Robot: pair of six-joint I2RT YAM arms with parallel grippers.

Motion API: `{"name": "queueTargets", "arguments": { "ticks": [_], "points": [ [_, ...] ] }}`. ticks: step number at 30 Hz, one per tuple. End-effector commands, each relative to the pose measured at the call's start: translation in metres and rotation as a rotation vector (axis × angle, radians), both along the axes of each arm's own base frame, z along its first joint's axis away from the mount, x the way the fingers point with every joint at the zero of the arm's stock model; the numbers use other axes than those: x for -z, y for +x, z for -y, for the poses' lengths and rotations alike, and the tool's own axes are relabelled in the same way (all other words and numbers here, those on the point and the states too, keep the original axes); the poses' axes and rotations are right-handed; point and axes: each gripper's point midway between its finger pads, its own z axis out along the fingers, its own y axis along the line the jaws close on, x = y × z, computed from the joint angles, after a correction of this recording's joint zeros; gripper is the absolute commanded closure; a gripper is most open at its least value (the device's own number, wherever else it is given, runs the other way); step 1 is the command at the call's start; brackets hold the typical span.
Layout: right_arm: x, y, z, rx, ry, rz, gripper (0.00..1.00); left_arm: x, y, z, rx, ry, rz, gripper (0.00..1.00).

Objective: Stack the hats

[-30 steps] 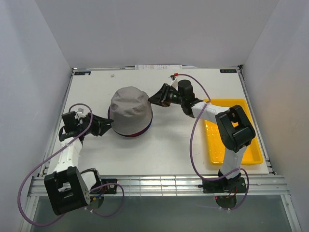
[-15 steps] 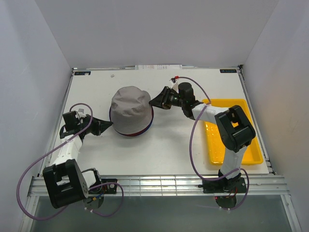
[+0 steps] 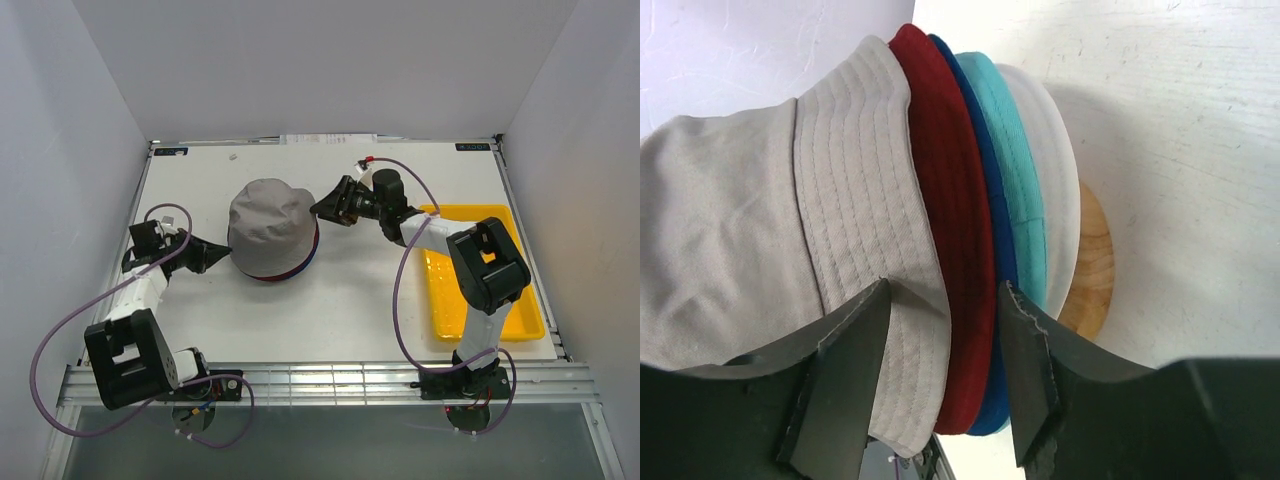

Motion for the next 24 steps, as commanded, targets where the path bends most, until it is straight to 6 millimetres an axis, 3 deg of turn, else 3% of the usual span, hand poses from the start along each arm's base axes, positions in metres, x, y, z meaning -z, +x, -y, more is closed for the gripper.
{"name": "queueTargets", "arguments": {
  "ticks": [1, 15, 17, 24],
  "points": [
    [-0.044, 0.009, -0.003, -0.014, 0.045, 0.120, 0.47, -0.004, 0.012, -0.014, -0.014, 0.079, 0.025, 1.00],
    [-0.050, 0.014, -0.008, -0.031, 0.065, 0.126, 0.49, -0.006, 0.031, -0.025, -0.014, 0.117, 0.022, 1.00],
    [-0.048, 0.013, -0.007, -0.030, 0.067, 0.122, 0.54, -0.004, 0.033, -0.027, -0.020, 0.119, 0.018, 1.00],
    [-0.023, 0.002, 0.000, -0.017, 0.049, 0.073, 0.90, 0.005, 0.032, -0.029, -0.033, 0.132, -0.007, 1.00]
  ]
}}
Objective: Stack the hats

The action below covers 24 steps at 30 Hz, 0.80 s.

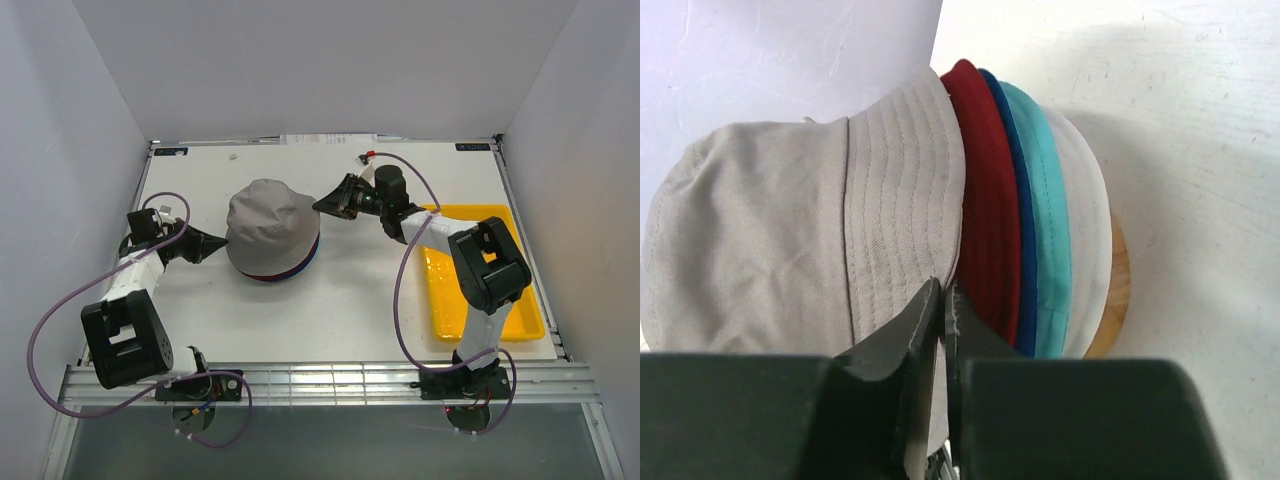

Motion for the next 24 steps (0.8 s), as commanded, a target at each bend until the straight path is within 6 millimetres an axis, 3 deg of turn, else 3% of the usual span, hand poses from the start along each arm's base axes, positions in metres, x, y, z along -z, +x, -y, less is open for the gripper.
{"name": "queueTargets", "arguments": {
  "ticks": [1, 5, 24],
  "points": [
    [-0.001, -0.004, 0.003, 0.002, 0.011, 0.028, 0.92, 0.007, 0.006, -0.014, -0.040, 0.066, -0.003, 1.00],
    [0.029, -0.011, 0.009, 0.008, -0.025, -0.022, 0.92, 0.012, 0.004, -0.014, -0.041, 0.065, -0.009, 1.00],
    [0.079, -0.010, 0.015, 0.017, -0.135, -0.077, 0.92, 0.026, 0.000, -0.014, -0.047, 0.070, -0.036, 1.00]
  ]
}}
